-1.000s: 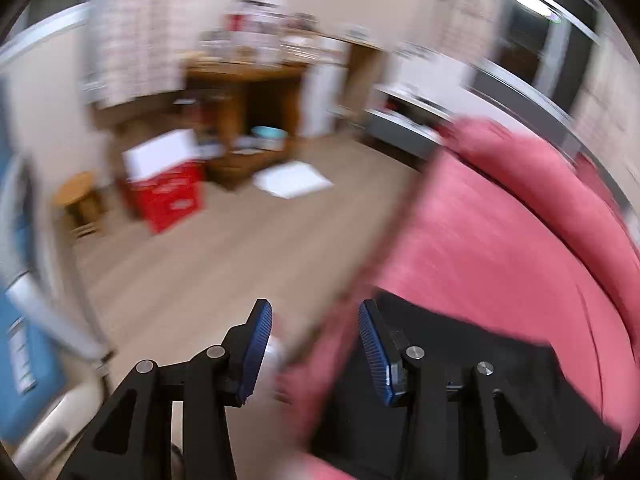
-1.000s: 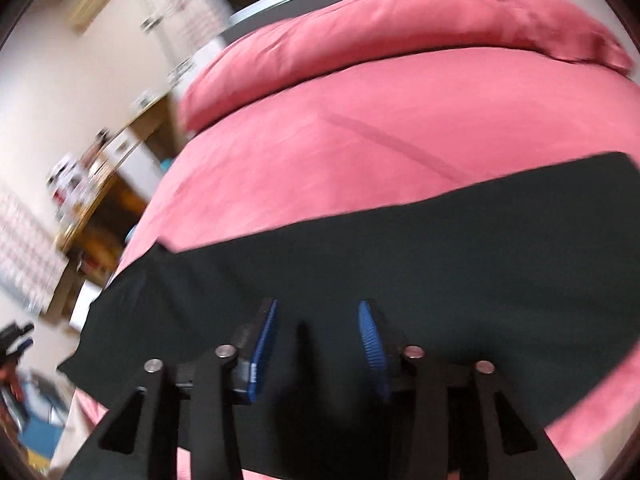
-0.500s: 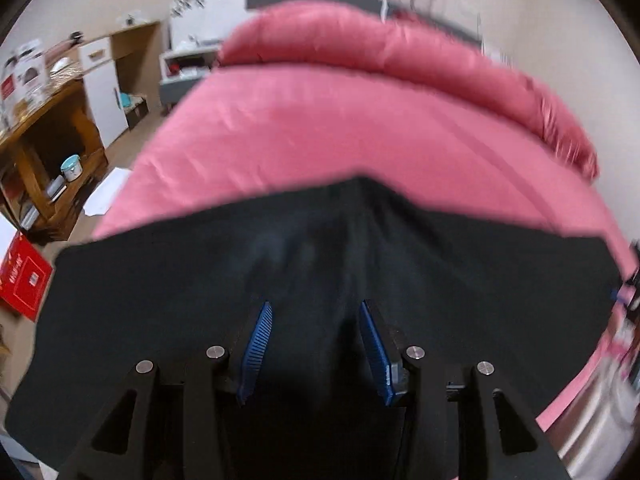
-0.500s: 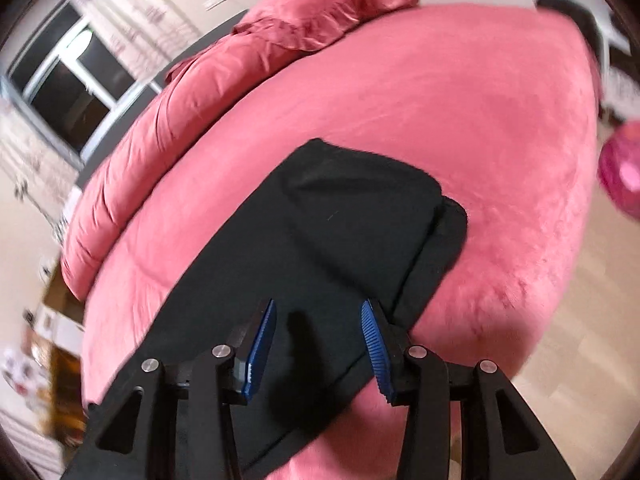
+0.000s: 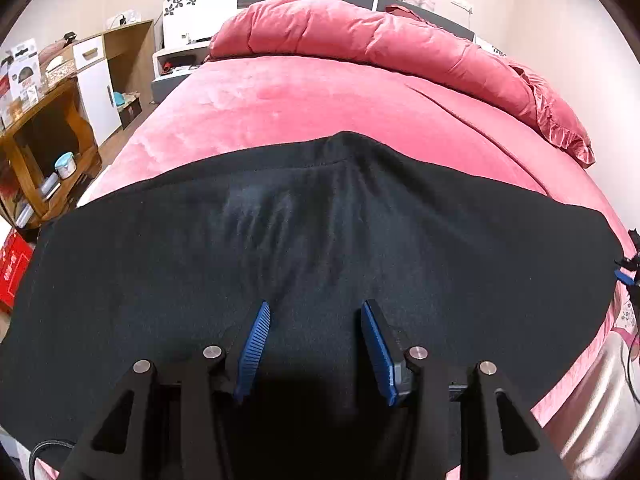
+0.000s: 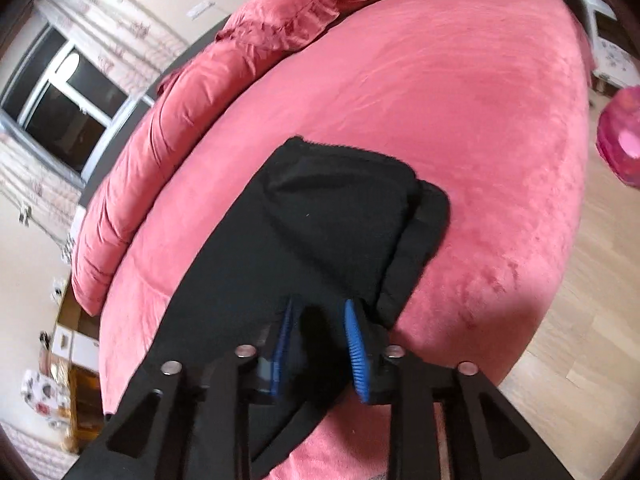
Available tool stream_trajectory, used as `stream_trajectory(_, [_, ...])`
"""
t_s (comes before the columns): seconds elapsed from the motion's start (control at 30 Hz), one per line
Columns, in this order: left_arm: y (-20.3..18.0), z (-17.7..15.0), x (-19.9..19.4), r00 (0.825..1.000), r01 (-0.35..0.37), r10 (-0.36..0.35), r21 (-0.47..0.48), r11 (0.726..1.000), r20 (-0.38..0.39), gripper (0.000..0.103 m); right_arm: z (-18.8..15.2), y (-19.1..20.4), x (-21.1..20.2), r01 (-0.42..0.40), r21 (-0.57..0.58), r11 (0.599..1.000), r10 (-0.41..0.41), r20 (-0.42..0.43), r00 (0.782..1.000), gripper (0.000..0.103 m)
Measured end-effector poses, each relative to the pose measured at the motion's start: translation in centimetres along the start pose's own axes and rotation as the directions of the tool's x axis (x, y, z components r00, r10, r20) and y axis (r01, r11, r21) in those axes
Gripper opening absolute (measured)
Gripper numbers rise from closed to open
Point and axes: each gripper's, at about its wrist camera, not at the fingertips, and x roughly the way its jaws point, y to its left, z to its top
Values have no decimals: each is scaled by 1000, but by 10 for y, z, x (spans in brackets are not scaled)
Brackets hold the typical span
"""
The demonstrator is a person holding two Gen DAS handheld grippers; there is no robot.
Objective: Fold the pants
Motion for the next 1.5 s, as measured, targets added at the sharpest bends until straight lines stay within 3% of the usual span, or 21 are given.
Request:
stream_trajectory(0.17, [4, -3, -4, 1000, 22, -22, -21, 1000, 7, 48, 3, 3, 8, 35, 39, 999, -35, -5, 999, 29])
stream_trajectory(0.27, [6, -5, -6, 999, 35, -34, -28, 999, 15, 48, -1, -1, -11, 52, 68, 996, -56, 63, 996, 34])
stream_trajectory(0.33, [6, -5, -5, 999, 34, -34, -27, 999, 17, 48, -4, -11, -21, 123, 105, 987, -134, 114, 984, 74])
stream_trajectory(0.37, [6, -5, -4, 999, 34, -33, -27, 999, 18, 48, -6, -16, -23, 125, 124, 984, -141, 125, 982, 78])
stream_trajectory(0.5, [7, -6, -3, 999, 35, -35, -29, 999, 21, 48, -3, -31, -4, 45, 138, 989, -53, 50, 997, 79])
stream_trajectory(0.6, [9, -7, -5, 999, 42, -41, -34, 999, 24, 48, 4, -24, 7, 26, 91, 995, -33, 70, 997, 79])
stream_trajectory(0.67, [10, -7, -6, 999, 47, -45, -39, 998, 29, 48, 10, -19, 14, 25, 85, 996, -32, 77, 997, 77])
stream_trajectory(0.77, [12, -7, -8, 998, 52, -50, -50, 997, 33, 48, 18, -10, 27, 41, 65, 997, -45, 74, 996, 63])
stream_trajectory(0.83, [13, -7, -8, 998, 55, -53, -56, 997, 34, 48, 22, -5, 35, 55, 55, 997, -58, 51, 997, 33])
stream_trajectory(0.9, [14, -7, -8, 998, 56, -54, -58, 997, 35, 48, 24, 1, 35, 27, 26, 999, -28, 40, 999, 19])
stream_trajectory(1.07, [20, -8, -11, 997, 65, -62, -82, 995, 43, 48, 25, 42, 0, 4, -68, 998, 4, 114, 994, 17])
stream_trajectory(1.23, [33, -6, -21, 995, 74, -64, -138, 988, 70, 48, 15, 110, -44, -15, -253, 967, 67, 199, 978, 18])
stream_trajectory(1.37, [52, -1, -28, 995, 68, -50, -221, 973, 86, 48, -12, 178, -68, -13, -446, 895, 129, 230, 965, 18])
stream_trajectory(1.5, [63, 2, -32, 994, 61, -37, -261, 963, 98, 48, -62, 241, -73, 14, -652, 758, 179, 228, 957, 18])
